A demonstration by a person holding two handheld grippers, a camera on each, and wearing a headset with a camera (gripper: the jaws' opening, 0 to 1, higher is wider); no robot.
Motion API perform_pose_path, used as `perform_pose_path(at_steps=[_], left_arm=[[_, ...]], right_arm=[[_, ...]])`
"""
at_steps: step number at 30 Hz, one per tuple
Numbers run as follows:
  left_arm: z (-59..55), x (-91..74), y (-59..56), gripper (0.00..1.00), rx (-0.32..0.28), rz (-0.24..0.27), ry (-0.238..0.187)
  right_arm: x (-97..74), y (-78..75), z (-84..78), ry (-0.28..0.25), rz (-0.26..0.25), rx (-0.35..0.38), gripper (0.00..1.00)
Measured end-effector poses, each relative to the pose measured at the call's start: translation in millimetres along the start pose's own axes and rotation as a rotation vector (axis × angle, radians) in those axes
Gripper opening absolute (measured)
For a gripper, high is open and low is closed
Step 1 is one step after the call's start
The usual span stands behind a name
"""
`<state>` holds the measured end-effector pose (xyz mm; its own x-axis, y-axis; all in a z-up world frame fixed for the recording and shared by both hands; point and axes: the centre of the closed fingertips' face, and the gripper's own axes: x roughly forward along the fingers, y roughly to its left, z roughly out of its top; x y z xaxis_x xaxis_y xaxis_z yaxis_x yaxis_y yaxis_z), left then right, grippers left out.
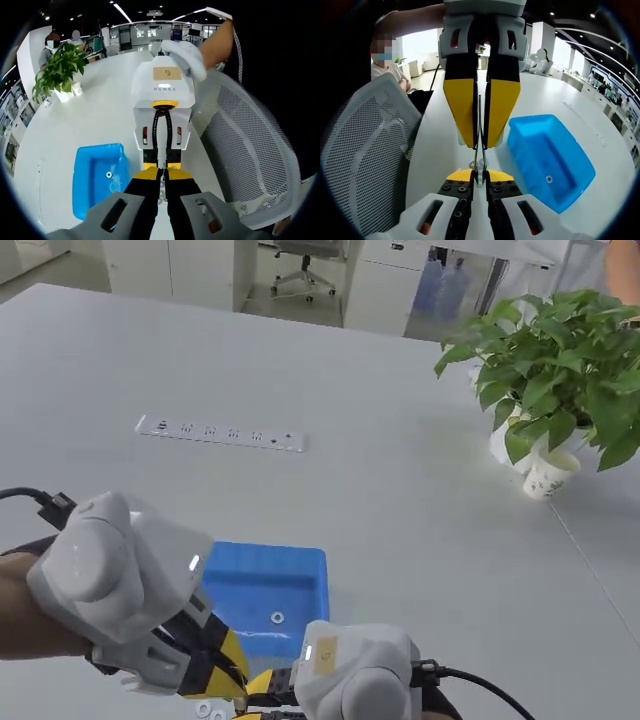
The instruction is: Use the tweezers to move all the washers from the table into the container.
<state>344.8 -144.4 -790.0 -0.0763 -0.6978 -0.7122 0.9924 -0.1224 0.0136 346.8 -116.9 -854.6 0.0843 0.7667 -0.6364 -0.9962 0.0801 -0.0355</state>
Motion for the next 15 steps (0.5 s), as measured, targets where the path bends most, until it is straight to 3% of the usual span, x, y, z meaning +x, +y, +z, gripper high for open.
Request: perform_pose_path(at_steps=[15], left_arm=[[-7.8, 3.1, -4.9, 0.06, -0.013, -0.005, 0.011]], right_arm=[[7.2, 6.0, -2.9, 0.004, 0.024, 0.003, 0.1]])
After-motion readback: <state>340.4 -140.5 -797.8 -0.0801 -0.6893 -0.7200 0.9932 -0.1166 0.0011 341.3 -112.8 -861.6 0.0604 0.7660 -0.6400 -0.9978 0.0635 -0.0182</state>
